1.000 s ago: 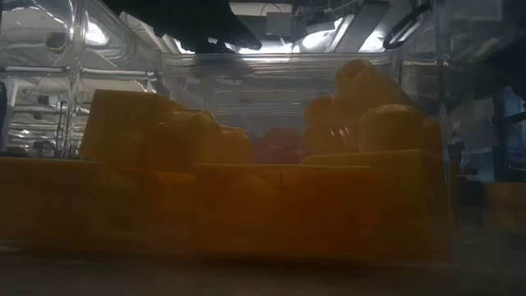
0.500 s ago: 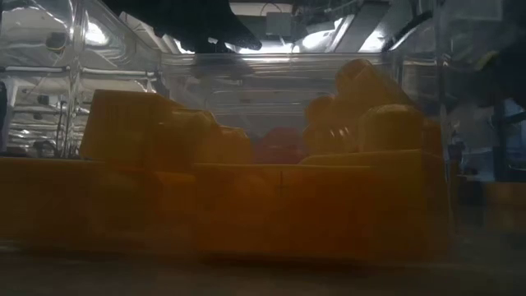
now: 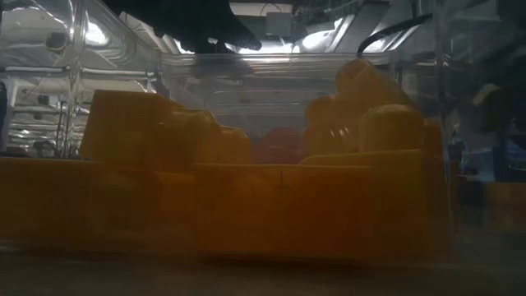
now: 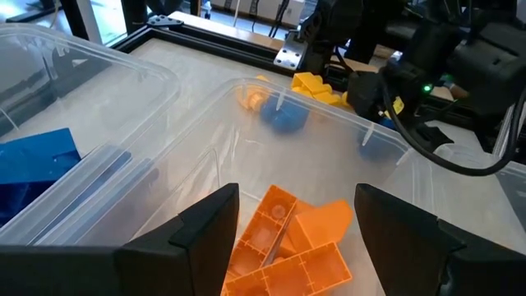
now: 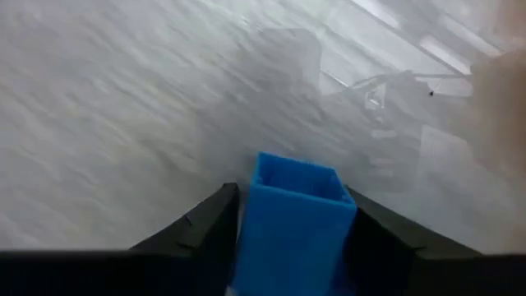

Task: Sort blocks
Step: Put the blue game piece into the top transparent bin

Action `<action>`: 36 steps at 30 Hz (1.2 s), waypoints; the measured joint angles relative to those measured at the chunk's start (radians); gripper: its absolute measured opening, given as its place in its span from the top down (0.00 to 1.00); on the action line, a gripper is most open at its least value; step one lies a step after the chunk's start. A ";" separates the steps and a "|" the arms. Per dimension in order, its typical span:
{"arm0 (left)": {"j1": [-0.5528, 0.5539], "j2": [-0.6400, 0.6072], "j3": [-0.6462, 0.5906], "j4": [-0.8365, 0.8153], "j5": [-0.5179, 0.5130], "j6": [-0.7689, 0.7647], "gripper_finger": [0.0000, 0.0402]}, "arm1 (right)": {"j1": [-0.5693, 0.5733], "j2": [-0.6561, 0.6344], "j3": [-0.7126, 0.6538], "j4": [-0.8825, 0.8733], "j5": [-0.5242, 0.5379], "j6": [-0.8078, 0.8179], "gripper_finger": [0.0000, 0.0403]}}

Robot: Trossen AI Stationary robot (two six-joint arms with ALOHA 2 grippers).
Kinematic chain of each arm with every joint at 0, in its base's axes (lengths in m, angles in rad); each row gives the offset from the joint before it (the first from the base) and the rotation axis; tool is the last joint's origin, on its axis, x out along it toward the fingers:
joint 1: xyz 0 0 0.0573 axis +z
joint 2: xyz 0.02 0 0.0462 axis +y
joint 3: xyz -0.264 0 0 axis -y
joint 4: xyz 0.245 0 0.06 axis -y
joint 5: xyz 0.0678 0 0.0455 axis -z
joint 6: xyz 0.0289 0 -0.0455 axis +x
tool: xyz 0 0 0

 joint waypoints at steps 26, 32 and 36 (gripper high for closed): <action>-0.001 -0.390 0.001 -0.279 0.055 0.055 0.42 | 0.000 -0.429 0.024 -0.030 0.428 -0.057 0.67; -0.001 -0.585 0.002 -0.612 0.197 -0.131 0.42 | -0.015 -0.542 0.024 0.039 0.787 -0.100 0.67; -0.002 -0.666 0.002 -0.844 0.267 -0.303 0.42 | -0.101 -0.575 0.025 0.155 0.897 -0.266 0.66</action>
